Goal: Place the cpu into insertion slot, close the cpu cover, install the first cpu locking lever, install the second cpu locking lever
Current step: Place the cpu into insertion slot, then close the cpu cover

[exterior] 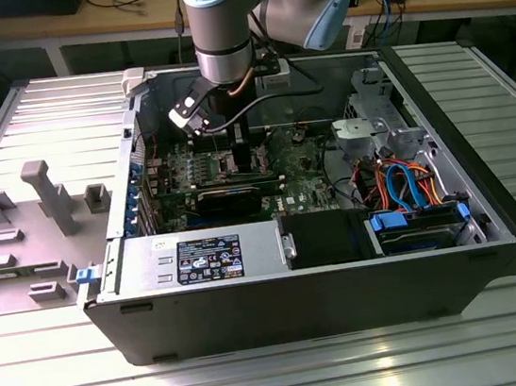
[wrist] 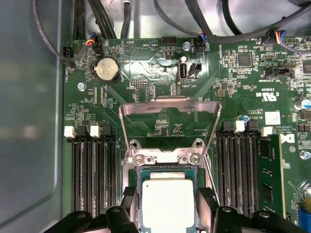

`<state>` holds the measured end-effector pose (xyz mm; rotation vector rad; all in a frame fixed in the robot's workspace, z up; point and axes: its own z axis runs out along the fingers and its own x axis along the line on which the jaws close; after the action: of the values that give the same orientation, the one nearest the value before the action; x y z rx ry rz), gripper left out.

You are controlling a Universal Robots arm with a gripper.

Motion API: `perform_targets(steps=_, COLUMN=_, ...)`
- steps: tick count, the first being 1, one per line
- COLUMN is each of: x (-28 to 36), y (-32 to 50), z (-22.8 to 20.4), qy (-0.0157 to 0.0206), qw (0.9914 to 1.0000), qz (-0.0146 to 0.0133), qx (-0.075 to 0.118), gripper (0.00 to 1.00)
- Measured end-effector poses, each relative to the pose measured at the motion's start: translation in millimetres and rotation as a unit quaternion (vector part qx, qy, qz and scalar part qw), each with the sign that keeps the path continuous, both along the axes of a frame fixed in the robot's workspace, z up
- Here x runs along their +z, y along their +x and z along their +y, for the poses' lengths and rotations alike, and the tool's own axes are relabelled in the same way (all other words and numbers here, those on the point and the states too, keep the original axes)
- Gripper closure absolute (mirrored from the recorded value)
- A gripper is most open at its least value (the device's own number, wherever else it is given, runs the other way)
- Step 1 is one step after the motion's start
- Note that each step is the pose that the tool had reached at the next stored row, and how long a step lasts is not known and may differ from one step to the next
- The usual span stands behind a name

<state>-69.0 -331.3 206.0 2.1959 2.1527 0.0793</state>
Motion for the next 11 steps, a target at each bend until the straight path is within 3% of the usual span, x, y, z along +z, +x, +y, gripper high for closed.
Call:
perform_targets(steps=2, x=5.7, y=0.0, z=0.0, qy=0.0, qw=1.0, qz=0.0001, qx=0.0, gripper=0.38)
perform_targets(steps=3, x=6.6, y=1.6, z=0.0, qy=0.0, qw=1.0, qz=0.0018, qx=0.0, gripper=0.53)
perform_targets(steps=4, x=6.6, y=1.9, z=0.0, qy=0.0, qw=1.0, qz=0.0018, qx=0.0, gripper=0.89)
perform_targets(steps=11, x=6.6, y=2.7, z=0.0, qy=0.0, qw=1.0, qz=0.0018, qx=0.0, gripper=0.89)
